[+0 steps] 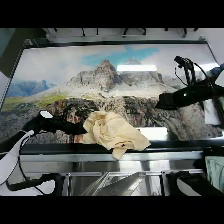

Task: Fold the shirts.

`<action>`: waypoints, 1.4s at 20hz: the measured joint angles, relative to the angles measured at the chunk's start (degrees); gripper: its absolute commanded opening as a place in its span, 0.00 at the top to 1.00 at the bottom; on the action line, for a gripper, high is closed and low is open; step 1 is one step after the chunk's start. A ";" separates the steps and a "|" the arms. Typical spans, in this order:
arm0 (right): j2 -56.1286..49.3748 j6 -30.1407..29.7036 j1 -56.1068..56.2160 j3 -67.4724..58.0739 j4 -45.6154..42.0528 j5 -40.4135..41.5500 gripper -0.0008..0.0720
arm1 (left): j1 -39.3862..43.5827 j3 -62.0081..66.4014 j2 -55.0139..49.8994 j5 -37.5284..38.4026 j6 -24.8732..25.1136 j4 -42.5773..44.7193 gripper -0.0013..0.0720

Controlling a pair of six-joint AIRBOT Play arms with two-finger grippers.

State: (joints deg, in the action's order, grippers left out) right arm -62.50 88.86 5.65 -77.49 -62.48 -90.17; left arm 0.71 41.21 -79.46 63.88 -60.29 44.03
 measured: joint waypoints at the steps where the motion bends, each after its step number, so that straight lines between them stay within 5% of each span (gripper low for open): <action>1: 0.33 -0.24 0.00 1.27 -0.81 -0.09 0.35 | -0.13 0.11 2.78 1.33 -0.81 1.27 0.96; 2: 1.01 -0.31 0.00 3.21 -1.55 -0.09 0.24 | -0.46 0.17 5.75 2.38 -1.92 2.86 0.96; 10: 9.42 0.42 0.00 32.09 -0.74 11.39 0.24 | -3.17 0.20 27.82 7.56 -7.85 9.38 0.96; 14: 8.74 -1.57 0.02 44.41 9.27 19.82 0.15 | -3.39 -2.10 34.40 7.76 -8.72 9.81 0.96; 23: 1.51 -6.86 1.20 52.94 26.56 32.35 0.17 | -3.43 -6.82 42.16 7.87 -9.86 10.03 0.96; 24: 0.63 -7.69 1.88 53.05 28.57 33.11 0.36 | -3.43 -6.97 42.38 7.80 -10.23 10.03 0.96; 25: -0.35 -8.83 2.62 53.16 30.73 34.12 0.95 | -3.43 -7.10 42.58 7.74 -10.25 10.03 0.96; 28: -1.51 -13.42 3.43 52.70 36.09 34.69 0.96 | -3.43 -7.15 42.86 7.82 -10.64 10.21 0.96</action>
State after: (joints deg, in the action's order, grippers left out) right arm -64.01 75.44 9.08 -24.80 -26.39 -55.48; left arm -2.72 34.06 -36.60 71.70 -70.94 54.24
